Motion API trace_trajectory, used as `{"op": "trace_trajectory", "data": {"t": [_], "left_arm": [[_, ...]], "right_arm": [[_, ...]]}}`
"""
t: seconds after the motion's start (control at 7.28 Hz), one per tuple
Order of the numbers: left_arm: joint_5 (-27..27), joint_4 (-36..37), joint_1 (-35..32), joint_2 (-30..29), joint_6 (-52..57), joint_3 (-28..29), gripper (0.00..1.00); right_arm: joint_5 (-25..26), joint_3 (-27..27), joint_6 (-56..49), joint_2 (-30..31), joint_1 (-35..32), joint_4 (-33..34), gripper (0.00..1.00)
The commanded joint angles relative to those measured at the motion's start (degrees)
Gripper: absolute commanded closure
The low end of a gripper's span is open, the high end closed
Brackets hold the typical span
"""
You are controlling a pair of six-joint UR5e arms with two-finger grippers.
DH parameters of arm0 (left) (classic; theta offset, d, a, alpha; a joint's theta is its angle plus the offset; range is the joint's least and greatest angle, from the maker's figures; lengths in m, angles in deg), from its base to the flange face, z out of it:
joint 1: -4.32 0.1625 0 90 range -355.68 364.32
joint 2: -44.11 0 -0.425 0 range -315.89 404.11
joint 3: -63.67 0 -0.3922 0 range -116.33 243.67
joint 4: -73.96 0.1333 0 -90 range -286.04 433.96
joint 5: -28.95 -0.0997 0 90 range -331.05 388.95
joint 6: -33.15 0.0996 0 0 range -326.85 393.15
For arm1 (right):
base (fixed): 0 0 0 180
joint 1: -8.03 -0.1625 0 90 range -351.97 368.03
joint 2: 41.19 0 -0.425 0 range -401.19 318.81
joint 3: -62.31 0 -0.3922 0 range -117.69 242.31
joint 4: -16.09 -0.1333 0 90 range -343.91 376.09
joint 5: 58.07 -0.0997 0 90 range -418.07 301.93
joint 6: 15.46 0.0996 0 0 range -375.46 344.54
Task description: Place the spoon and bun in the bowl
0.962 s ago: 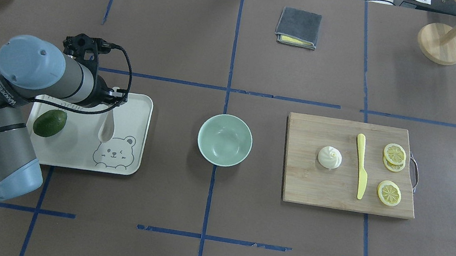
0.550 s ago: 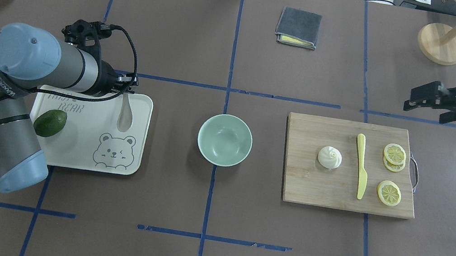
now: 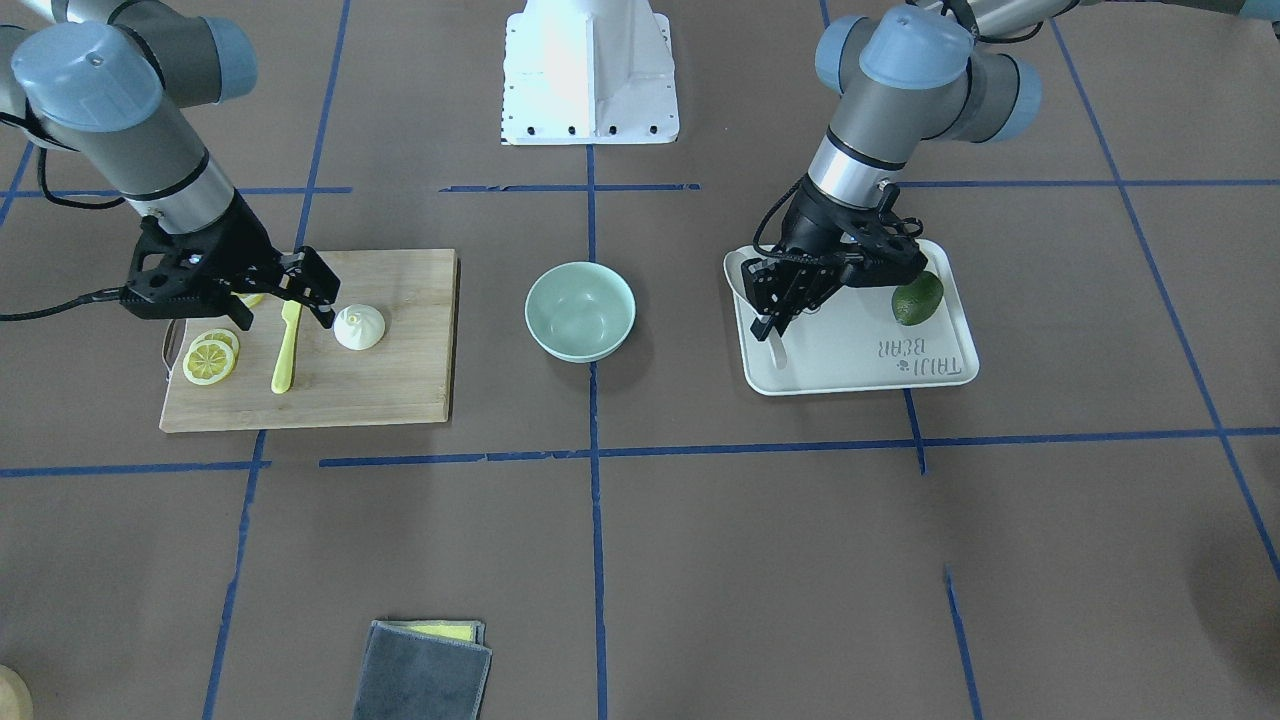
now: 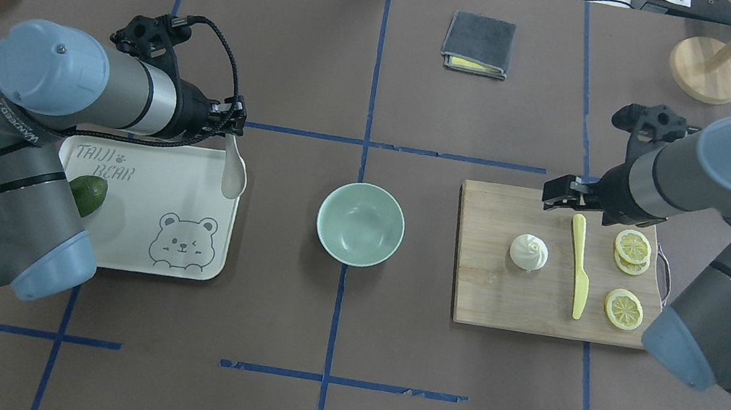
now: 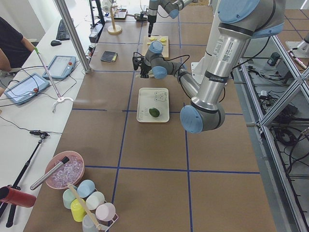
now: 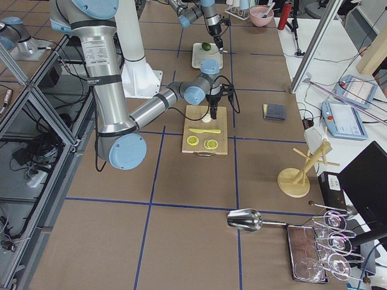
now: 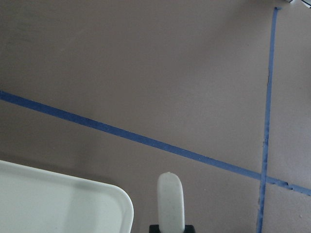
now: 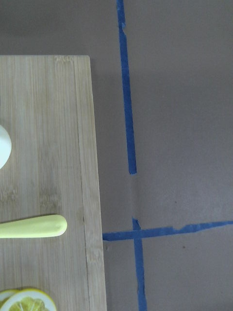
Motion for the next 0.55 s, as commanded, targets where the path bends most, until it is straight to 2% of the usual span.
{"op": "trace_trajectory", "data": {"t": [0.0,0.41], "left_arm": [[0.29,-0.02,-1.14,-0.48,0.12,0.01,1.0],[0.38,0.25,-2.2,-1.36,0.39,0.1,1.0]], "right_arm": [[3.83,2.0,2.93,-1.23,5.08,-0.13,0.0],[3.75,4.72,2.93,-1.41,6.59,-0.04,0.0]]}}
